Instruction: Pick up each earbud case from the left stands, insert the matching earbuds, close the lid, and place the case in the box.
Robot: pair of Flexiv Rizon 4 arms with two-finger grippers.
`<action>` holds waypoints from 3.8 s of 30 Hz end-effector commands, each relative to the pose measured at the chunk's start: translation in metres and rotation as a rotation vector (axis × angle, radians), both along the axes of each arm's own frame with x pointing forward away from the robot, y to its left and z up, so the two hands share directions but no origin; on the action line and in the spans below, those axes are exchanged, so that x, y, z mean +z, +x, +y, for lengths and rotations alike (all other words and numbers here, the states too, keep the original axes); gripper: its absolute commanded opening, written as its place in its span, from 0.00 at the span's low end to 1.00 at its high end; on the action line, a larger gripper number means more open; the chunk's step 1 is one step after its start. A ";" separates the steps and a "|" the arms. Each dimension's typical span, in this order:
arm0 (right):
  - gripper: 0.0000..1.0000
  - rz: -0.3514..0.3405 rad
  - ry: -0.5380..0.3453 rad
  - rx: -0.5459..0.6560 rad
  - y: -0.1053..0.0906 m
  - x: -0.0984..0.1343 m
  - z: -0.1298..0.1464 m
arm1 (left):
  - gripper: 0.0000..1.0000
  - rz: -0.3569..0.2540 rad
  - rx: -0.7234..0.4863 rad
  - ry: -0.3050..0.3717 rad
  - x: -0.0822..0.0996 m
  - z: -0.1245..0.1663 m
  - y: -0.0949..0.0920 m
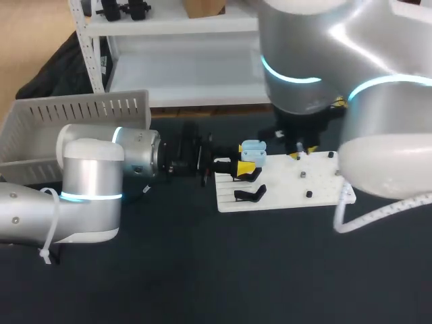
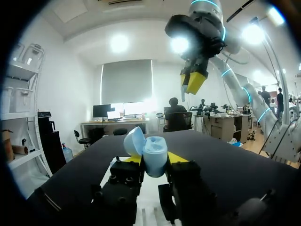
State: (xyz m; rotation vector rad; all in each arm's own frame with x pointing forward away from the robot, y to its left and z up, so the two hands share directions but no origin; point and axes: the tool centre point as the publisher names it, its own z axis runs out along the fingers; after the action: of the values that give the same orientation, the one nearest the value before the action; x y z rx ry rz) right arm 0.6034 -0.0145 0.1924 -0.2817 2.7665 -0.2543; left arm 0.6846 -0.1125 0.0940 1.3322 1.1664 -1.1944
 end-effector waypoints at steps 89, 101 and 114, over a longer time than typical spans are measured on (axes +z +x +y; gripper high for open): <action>0.00 0.043 0.183 -1.129 0.035 -0.011 0.051 | 0.00 -0.103 -0.006 0.013 0.000 -0.005 -0.011; 0.00 0.083 0.134 -1.220 0.041 -0.016 0.061 | 0.00 -0.103 -0.006 0.013 0.000 -0.005 -0.011; 0.00 0.086 0.130 -1.250 0.046 -0.022 0.068 | 0.00 -0.103 -0.006 0.013 0.000 -0.005 -0.011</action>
State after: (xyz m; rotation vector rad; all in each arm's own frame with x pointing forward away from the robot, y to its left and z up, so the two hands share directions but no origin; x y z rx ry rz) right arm 0.6474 0.0501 0.1705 1.5106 2.6101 -0.3214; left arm 0.6755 -0.1172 0.0944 1.3955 1.0969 -1.1170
